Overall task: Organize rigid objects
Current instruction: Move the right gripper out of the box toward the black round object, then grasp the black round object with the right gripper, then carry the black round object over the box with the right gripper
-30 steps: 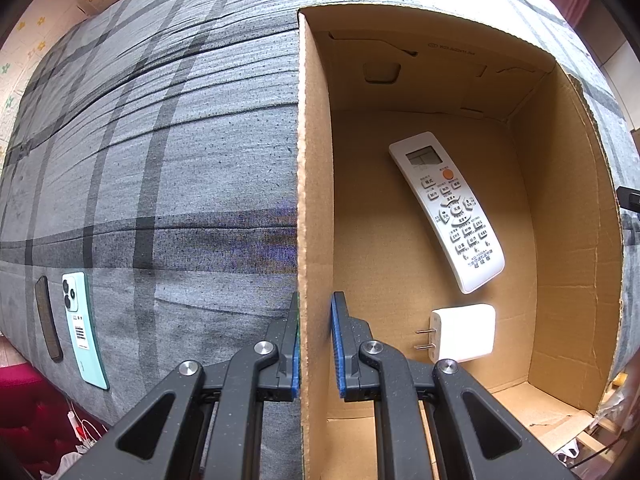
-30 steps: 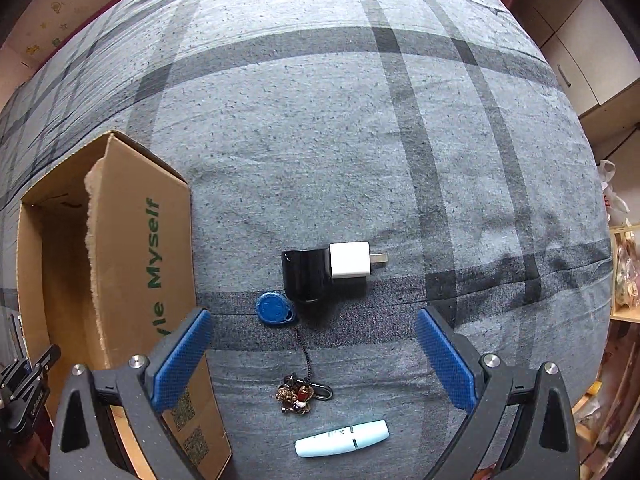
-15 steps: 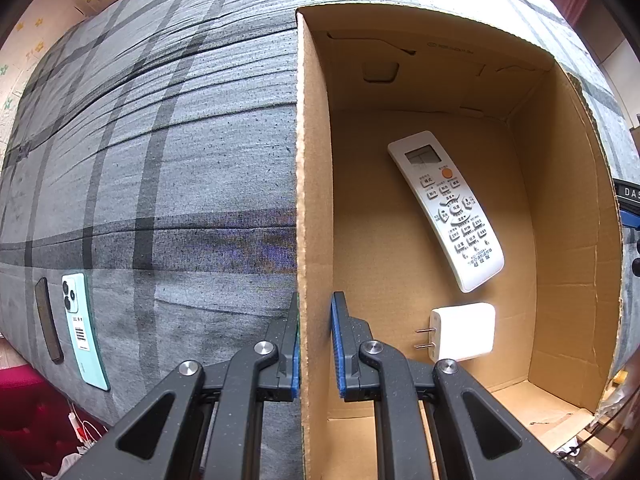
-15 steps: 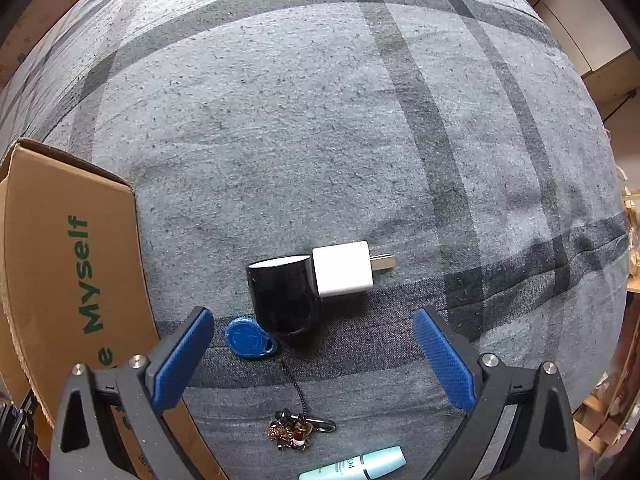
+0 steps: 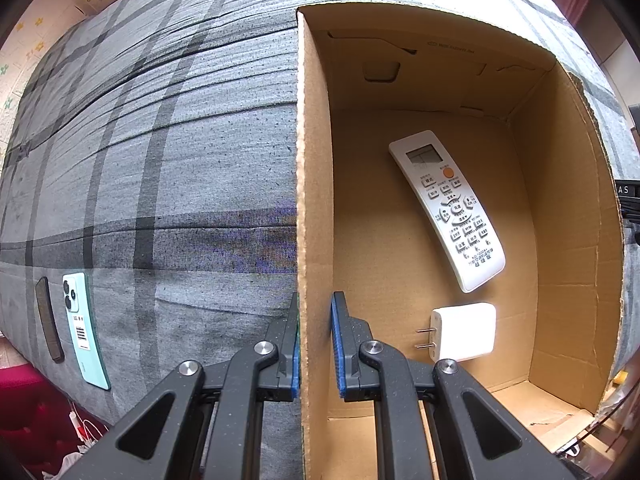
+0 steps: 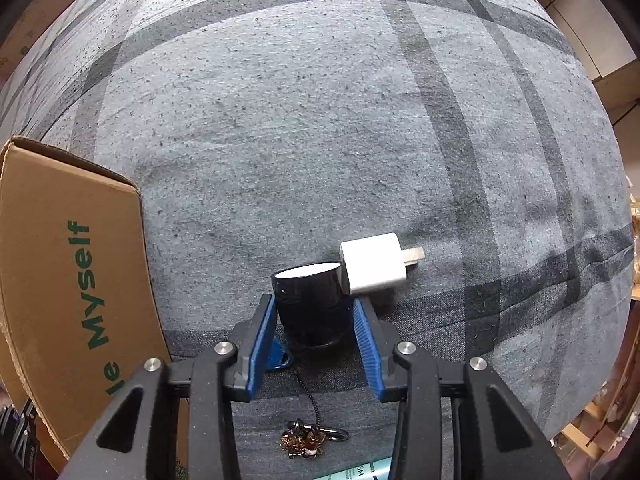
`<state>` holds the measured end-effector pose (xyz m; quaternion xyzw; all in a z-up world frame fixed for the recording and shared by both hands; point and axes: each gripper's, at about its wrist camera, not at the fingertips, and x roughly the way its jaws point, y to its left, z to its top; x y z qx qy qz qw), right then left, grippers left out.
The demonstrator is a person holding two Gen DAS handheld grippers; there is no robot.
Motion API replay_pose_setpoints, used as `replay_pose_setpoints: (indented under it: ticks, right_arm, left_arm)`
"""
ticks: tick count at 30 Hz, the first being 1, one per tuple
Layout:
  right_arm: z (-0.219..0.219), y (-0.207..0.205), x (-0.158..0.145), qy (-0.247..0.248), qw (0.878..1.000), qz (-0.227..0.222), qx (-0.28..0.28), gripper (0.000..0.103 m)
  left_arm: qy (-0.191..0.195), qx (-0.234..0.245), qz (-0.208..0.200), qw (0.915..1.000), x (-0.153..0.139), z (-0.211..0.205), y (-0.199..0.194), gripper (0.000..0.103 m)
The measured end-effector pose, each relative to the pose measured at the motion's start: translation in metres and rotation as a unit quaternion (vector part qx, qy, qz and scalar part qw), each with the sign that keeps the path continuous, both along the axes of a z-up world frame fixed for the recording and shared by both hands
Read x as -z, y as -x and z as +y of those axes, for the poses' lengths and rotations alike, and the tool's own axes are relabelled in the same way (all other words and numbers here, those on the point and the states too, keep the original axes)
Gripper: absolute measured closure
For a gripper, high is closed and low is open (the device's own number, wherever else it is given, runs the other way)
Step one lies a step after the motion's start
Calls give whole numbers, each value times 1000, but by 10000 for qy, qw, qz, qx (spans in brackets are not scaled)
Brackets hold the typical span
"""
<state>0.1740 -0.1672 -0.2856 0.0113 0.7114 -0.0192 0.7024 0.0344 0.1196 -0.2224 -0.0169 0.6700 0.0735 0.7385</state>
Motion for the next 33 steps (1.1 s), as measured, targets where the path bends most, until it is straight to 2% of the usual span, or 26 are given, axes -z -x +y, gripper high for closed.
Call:
replay_pose_setpoints:
  ticks: [10,23,33]
  right_arm:
    - [2,1,-16,-108,9999,-29,-46,61]
    - [12,17,-62,-170,9995,-218,-162,61]
    - [24,28,-91,-169,9979,-378,-498,61]
  left_arm:
    - [33,-37,6,10000,0,1,-1,90]
    - [131,-25,-6,9999,0,5,0,90]
    - [140,49,-16,9999,0,4,0,90]
